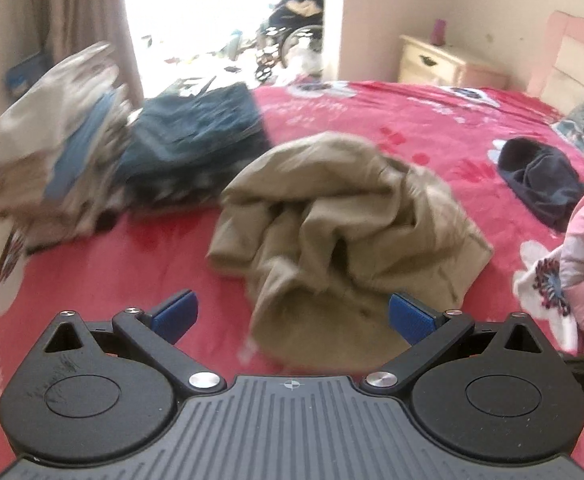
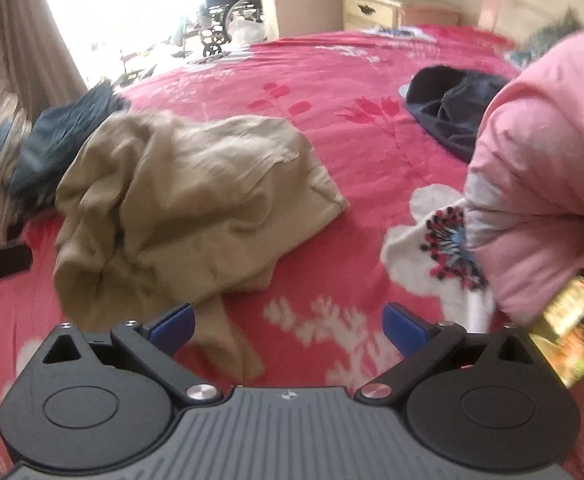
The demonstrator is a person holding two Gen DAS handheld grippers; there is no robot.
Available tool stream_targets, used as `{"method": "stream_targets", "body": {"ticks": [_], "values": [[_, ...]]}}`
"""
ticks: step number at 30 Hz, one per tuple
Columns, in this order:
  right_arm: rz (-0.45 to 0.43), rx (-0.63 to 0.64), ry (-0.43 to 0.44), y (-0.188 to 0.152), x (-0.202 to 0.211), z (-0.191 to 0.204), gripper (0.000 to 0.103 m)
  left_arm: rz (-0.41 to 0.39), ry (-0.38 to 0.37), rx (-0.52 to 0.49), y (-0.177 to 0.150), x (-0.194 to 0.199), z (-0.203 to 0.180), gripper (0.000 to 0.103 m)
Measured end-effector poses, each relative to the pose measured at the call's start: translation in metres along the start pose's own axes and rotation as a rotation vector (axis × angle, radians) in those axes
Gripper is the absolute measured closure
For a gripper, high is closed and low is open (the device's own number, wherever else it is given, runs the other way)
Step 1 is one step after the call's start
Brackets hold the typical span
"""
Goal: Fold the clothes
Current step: 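Grasp a khaki garment edge with the right tool while the left tool approaches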
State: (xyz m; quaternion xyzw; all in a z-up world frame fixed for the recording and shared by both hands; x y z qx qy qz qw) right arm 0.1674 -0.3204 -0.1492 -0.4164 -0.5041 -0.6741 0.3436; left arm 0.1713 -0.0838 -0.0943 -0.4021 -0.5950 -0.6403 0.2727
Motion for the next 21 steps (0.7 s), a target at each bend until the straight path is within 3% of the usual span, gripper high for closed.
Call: {"method": "stream_targets", "body": {"ticks": [4,8,10,14,21], "values": [[0.022,-0.082,0.064,0.033,-0.031,-0.021,0.014,-0.003,-0.11,-0.087,0.017,-0.025,-0.032,0.005],[0.022,0.003,0.1,0.066,-0.061,-0.025,0.018,0.032,-0.196,-0.26,0.01,-0.052,-0.068,0.011],[0.024,0.075,0.113,0.081,-0.078,-0.024,0.018,0.058,-0.202,-0.377,0.001,-0.066,-0.086,0.022],[0.041,0.178,0.141,0.104,-0.115,-0.023,0.018,0.123,-0.202,-0.55,-0.021,-0.093,-0.114,0.031],[0.16,0.175,0.244,0.114,-0.17,-0.023,0.011,0.145,-0.126,-0.65,-0.04,-0.132,-0.128,0.031]]}}
Point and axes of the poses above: each gripper's, at about its wrist camera, not at the fingertips, and x roughly against the way its jaws point, z to its left, y to its top, the point moved 10 cm from there along -x, roughly the way its jaws point, and after that the axes turned 11 degrees about z, right-handed, at the moved point
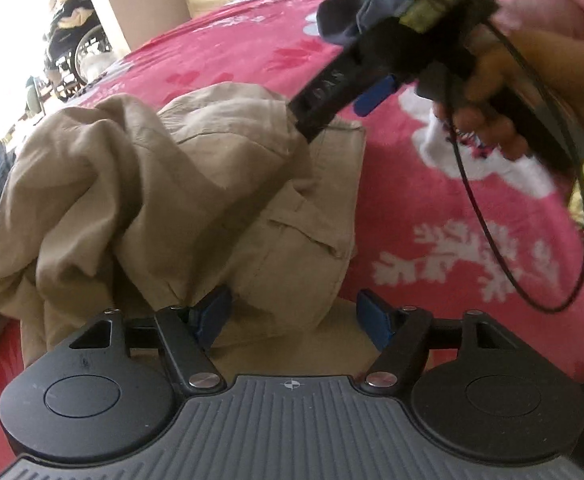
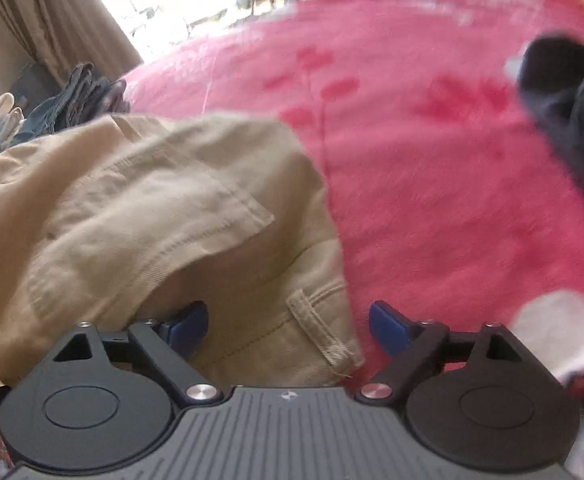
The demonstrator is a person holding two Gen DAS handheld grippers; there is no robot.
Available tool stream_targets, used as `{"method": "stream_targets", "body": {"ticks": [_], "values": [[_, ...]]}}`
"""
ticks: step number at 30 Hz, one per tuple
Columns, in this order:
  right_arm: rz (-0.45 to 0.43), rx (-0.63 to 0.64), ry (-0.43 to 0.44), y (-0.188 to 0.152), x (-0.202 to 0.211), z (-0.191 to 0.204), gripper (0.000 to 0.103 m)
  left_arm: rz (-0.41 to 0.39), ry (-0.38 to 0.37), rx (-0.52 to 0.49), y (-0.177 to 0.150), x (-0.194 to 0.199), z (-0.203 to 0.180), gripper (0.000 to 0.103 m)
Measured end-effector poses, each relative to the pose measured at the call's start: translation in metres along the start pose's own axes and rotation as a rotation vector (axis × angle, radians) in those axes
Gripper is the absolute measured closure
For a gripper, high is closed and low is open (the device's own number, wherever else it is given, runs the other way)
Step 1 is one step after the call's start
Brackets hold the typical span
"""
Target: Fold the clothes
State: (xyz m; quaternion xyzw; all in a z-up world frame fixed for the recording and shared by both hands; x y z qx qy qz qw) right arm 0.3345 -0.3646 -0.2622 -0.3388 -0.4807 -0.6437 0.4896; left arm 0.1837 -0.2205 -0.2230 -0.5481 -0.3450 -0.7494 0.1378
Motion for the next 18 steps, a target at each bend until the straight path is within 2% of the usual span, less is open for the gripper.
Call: {"method": "stream_targets", "body": {"ticks": [1,2,3,4,5,6,8,9,13,16,18], "values": [[0.003,0.005,0.0,-0.001,0.001,0.001,0.012,0.003,0.006,0.0,0.002,-0.005,0.002,0.032],[0.005,0.01,0.001,-0.002,0.002,0.002,0.019,0.007,0.011,0.009,0.004,-0.008,0.005,0.034],[0.008,0.015,0.001,-0.002,0.003,0.003,0.037,0.011,0.016,0.02,0.005,-0.009,0.008,0.04],[0.01,0.02,0.001,-0.003,0.004,0.003,0.042,0.016,0.02,0.033,0.007,-0.01,0.012,0.048],[0.003,0.01,0.005,-0.003,0.009,0.003,0.057,0.019,0.02,0.052,0.01,-0.01,0.017,0.05],[-0.007,-0.004,0.011,-0.004,0.014,0.001,0.076,0.022,0.013,0.074,0.012,-0.009,0.021,0.056],[-0.027,-0.033,0.021,-0.004,0.026,-0.001,0.086,0.026,-0.007,0.12,0.015,-0.006,0.029,0.061],[-0.037,-0.048,0.04,-0.003,0.031,-0.002,0.089,0.027,-0.014,0.142,0.016,-0.005,0.033,0.065],[-0.094,-0.042,0.065,0.001,0.061,0.008,0.091,0.039,-0.004,0.196,0.018,0.0,0.043,0.083],[-0.137,-0.058,0.103,0.0,0.087,0.019,0.091,0.014,0.001,0.257,0.02,0.016,0.051,0.086],[-0.167,-0.101,0.18,0.0,0.106,0.026,0.091,-0.026,0.005,0.28,0.02,0.037,0.054,0.087]]}}
Point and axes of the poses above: each gripper's, at about its wrist camera, not at the fingertips, and x roughly against the way its jaws point, z to its left, y to its top, the point moved 10 cm from there along -x, roughly the way its jaws point, and after that the axes turned 11 degrees about z, right-handed, at the moved point
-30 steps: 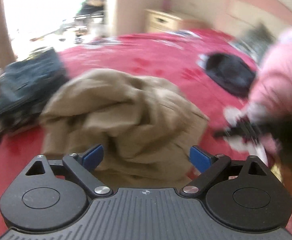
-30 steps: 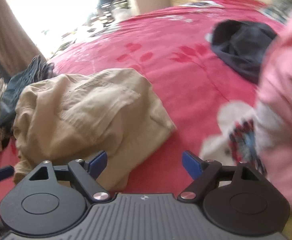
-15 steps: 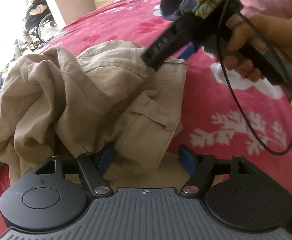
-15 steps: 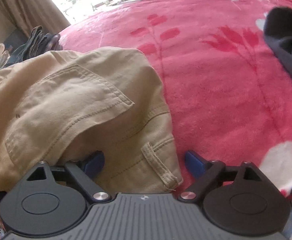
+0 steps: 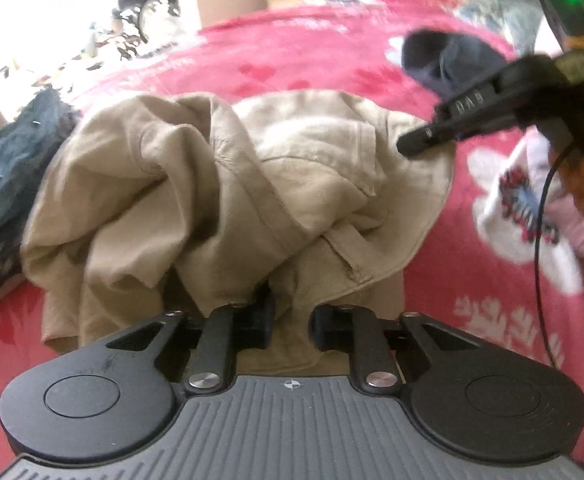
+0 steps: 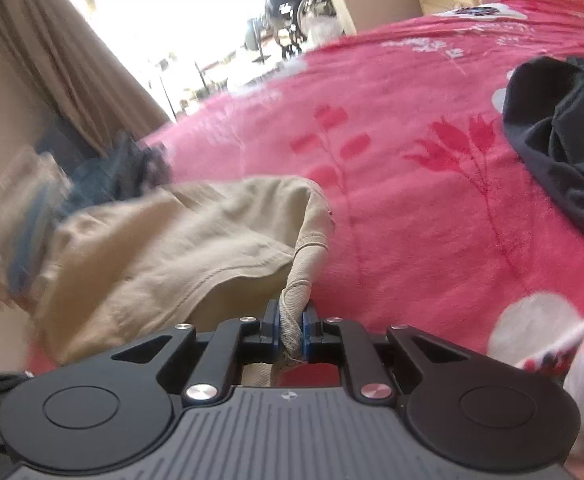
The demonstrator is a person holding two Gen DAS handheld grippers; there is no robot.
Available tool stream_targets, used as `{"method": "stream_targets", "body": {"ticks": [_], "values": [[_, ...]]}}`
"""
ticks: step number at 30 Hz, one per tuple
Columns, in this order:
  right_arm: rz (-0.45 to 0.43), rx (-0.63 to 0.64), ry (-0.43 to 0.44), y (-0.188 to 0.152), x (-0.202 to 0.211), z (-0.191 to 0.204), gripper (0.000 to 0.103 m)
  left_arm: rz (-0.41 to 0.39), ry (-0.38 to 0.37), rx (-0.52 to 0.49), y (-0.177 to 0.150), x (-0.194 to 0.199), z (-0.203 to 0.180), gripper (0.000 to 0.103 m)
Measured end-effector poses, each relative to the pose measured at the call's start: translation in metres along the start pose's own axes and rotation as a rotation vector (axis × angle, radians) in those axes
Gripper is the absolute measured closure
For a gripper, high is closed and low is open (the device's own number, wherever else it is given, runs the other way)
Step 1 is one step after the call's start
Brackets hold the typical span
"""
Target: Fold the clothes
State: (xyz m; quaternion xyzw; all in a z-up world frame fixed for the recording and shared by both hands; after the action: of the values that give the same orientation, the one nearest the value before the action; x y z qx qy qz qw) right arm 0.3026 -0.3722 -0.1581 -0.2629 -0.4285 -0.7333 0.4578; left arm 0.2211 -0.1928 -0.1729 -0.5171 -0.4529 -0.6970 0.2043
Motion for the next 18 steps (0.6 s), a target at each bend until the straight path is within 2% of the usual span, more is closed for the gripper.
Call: {"method": "stream_targets", "body": {"ticks": [2,9,16,18], "values": [[-0.055,-0.024,0.082,0.001,0.024,0.014,0.091,-0.036,-0.018,0.029,0.0,0.024,0.004,0.087],[-0.226,0.0,0.282,0.023,0.106,0.077,0.091,-0.174,-0.115,0.121,-0.001,0.116,0.025,0.089],[-0.369,0.039,0.436,0.056,0.199,0.124,0.091,-0.332,-0.289,0.227,0.002,0.198,0.029,0.092],[-0.409,0.066,0.452,0.06,0.228,0.136,0.091,-0.39,-0.337,0.236,0.007,0.222,0.024,0.093]]}}
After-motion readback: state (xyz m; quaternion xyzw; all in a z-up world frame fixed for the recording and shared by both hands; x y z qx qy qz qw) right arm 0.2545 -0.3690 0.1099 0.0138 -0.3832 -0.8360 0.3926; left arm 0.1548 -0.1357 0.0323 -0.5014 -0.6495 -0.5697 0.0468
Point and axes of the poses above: each gripper's, at about its wrist camera, not at the fingertips, and x roughly against the way its jaws point, z to its left, y to its top, the point moved 10 cm from there along -x, roughly the way its jaws point, and after that the axes turned 11 degrees about z, right-handed, at the moved point
